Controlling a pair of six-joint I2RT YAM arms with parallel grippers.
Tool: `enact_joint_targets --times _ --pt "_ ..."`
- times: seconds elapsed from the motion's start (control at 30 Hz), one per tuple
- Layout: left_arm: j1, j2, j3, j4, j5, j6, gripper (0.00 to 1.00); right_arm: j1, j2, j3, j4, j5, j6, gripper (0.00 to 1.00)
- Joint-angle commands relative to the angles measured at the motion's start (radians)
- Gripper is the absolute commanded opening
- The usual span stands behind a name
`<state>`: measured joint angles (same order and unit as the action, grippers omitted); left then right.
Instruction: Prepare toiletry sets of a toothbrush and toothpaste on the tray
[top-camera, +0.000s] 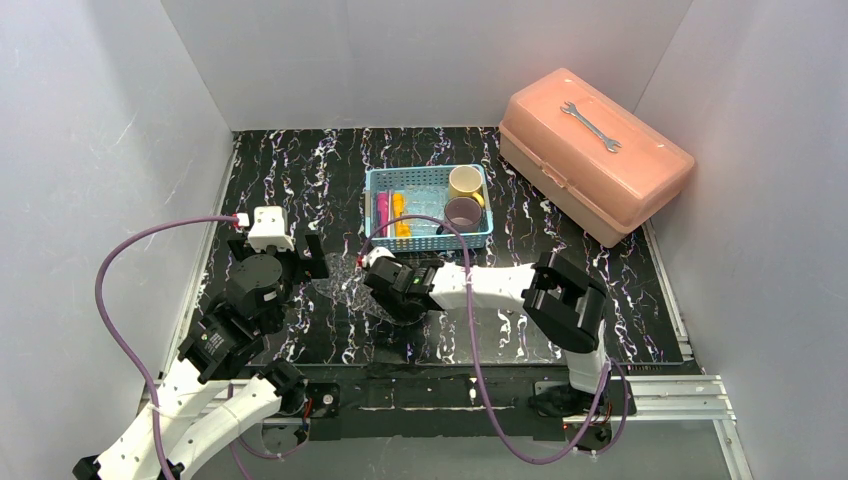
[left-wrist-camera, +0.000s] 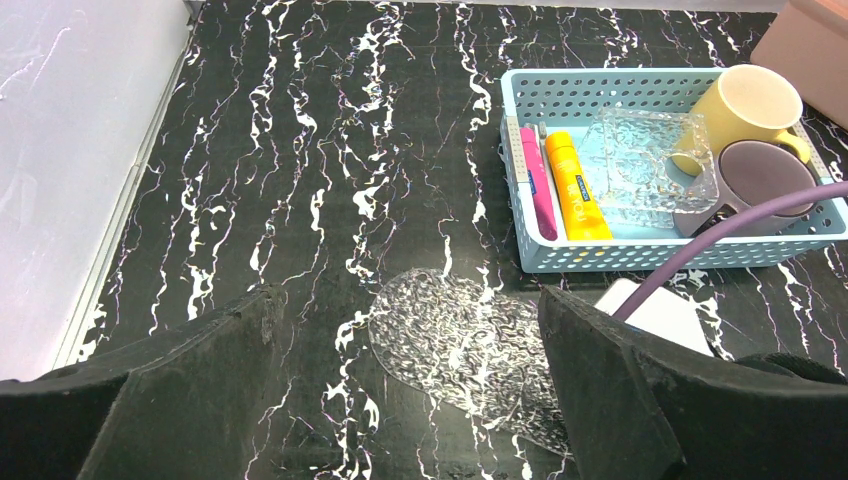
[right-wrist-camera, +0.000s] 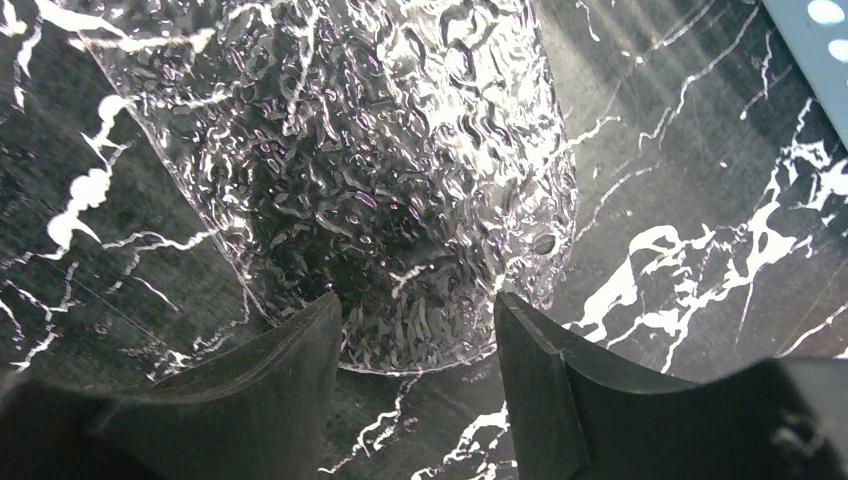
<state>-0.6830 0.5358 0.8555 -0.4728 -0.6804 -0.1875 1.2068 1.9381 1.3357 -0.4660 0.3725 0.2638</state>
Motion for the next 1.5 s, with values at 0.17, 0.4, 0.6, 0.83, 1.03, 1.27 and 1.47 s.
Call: enact_joint_targets --times 0.17,0.4,0.6,0.83,1.03,1.27,1.47 --pt "-0.001 0.003 -0.006 0.002 -0.022 -0.012 0.98 -0.009 -0.063 -0.116 -0.138 0.099 0.059 0.66" --pt "-0.001 0.002 -0.006 0.003 -0.02 -0.012 0.98 -0.071 -0.15 -0.235 -0.146 0.088 0.133 0.66" --pt "-0.001 0.006 -0.006 0.002 -0.016 -0.015 0.98 -0.152 -0.246 -0.323 -0.157 0.057 0.199 0.66" --pt "-0.001 0.011 -0.005 0.0 -0.009 -0.017 0.98 -0.267 -0.359 -0.427 -0.165 0.033 0.243 0.66" --pt "-0.001 0.015 -0.004 -0.002 -0.003 -0.02 0.98 -0.299 -0.393 -0.476 -0.161 0.021 0.263 0.66" --pt "0.0 0.019 0.001 -0.021 0.014 -0.048 0.98 -0.302 -0.447 -0.476 -0.169 0.01 0.267 0.66" --pt "-0.001 0.047 0.018 -0.056 0.081 -0.112 0.98 -0.302 -0.5 -0.418 -0.182 0.025 0.257 0.66"
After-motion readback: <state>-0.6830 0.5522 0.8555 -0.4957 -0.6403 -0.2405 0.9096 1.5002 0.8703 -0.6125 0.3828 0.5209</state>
